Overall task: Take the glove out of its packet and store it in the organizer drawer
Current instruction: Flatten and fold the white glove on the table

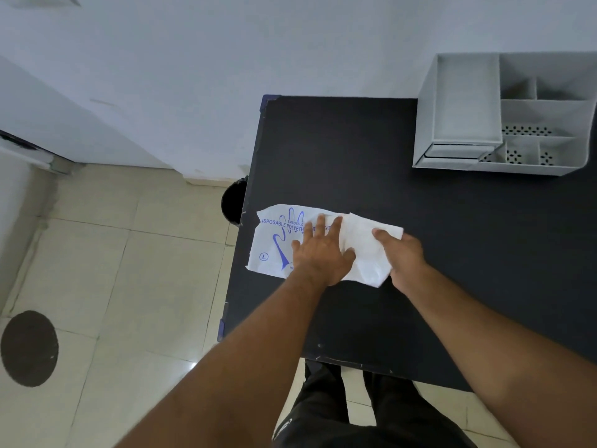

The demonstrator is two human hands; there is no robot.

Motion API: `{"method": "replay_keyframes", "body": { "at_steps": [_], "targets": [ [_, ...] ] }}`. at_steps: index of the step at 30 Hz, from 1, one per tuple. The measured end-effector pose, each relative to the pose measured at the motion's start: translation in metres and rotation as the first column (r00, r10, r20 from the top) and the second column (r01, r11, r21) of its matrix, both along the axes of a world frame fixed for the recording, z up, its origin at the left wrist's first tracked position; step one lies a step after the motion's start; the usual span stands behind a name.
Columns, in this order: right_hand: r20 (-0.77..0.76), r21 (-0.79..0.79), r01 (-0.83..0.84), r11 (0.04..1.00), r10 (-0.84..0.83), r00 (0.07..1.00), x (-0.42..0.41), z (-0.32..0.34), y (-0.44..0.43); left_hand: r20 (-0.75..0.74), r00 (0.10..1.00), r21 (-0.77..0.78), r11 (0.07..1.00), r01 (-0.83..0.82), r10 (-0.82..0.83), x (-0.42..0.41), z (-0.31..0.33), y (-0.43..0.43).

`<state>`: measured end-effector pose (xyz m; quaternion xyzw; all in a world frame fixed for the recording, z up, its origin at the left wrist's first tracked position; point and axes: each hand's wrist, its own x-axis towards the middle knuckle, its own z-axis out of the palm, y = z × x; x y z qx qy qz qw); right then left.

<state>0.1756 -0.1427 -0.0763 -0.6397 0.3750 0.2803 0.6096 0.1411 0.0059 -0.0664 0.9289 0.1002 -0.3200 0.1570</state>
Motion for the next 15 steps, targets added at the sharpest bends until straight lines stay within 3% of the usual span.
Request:
{"method": "replay_keyframes", "body": {
  "at_steps": [3,8,12,15],
  "targets": [
    [-0.024,0.074,0.055,0.996,-0.053,0.998,-0.002,-0.002,-0.002,0.004,1.0,0.006,1.0,-0.009,0.009,0.002,-0.002,0.0],
    [0.044,0.054,0.116,0.992,-0.119,0.992,-0.006,-0.002,-0.009,0.01,1.0,0.004,1.0,-0.029,0.029,0.002,-0.003,-0.002],
    [0.027,0.062,-0.01,0.998,0.009,1.0,-0.008,-0.005,-0.012,0.009,0.999,-0.007,0.999,-0.041,0.041,0.002,-0.003,-0.002],
    [0.033,0.054,-0.006,0.999,0.004,0.999,-0.009,-0.004,-0.018,0.022,0.999,-0.036,0.999,-0.039,0.04,0.001,-0.004,0.0]
  ]
}}
